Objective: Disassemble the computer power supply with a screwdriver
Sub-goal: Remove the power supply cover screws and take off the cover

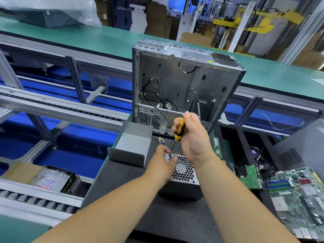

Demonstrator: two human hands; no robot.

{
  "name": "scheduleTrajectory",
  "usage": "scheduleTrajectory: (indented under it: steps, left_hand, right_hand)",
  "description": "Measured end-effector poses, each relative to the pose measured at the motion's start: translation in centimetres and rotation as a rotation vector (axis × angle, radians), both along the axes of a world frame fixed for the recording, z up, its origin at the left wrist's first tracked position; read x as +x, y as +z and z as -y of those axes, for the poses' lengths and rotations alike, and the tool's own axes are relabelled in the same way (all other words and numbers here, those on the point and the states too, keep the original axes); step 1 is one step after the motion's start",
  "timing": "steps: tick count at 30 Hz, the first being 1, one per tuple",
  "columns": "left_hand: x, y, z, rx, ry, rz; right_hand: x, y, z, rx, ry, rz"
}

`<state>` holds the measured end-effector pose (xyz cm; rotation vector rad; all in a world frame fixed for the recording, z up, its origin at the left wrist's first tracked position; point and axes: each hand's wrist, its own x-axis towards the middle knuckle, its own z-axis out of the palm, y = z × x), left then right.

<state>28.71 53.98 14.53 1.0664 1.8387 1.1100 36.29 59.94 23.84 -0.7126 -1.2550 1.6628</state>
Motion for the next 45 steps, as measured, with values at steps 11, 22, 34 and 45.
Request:
scheduleTrajectory:
  steps: [11,22,34,45]
  left_hand:
    - [0.0,-0.3,0.3,0.034,-0.02,-0.032]
    - [0.1,-0.6,0.4,0.149,-0.01,-0.045]
    - [0.1,-0.7,0.4,0.082,-0.029,-0.171]
    - [0.1,-0.3,0.7,0.047,-0.035,-0.135]
  right_hand:
    - [0.0,-0.2,-0.2,0.01,0.017,0.004]
    - [-0.2,-0.3,-0.4,-0.067,0.079,-0.178]
    - [0.3,0.6,-0.3,0.026,0.022,0.121]
    - [-0.9,-0.2,0.5,0.019,0.063,-0.022]
